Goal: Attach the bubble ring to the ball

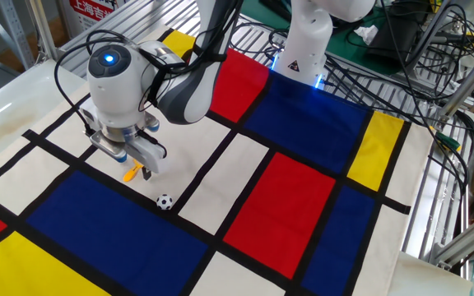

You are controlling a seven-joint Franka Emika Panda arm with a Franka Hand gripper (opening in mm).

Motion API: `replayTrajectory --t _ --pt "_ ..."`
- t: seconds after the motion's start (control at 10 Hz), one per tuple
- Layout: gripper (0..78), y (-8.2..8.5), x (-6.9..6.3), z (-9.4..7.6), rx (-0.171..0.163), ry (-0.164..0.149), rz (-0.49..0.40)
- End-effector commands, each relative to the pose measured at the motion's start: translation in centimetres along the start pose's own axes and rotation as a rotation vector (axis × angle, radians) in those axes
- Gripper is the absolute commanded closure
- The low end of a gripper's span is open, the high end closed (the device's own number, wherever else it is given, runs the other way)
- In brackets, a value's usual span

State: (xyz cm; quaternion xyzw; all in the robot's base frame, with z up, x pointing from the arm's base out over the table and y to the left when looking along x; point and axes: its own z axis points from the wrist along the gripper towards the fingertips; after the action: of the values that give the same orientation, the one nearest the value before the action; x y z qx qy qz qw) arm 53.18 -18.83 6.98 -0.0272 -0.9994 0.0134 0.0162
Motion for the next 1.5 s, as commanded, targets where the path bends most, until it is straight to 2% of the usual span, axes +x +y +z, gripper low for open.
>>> replayTrajectory --t 0.1,0.2,1.5 --pt "0.1 -0.1 -0.1 -0.1 0.004 -0.002 -0.002" --pt "0.1 0.1 -0.2 0.4 -0.003 -0.001 -0.006" --pt "0.1 0.2 -0.4 1.0 -0.02 -0.006 -0.019"
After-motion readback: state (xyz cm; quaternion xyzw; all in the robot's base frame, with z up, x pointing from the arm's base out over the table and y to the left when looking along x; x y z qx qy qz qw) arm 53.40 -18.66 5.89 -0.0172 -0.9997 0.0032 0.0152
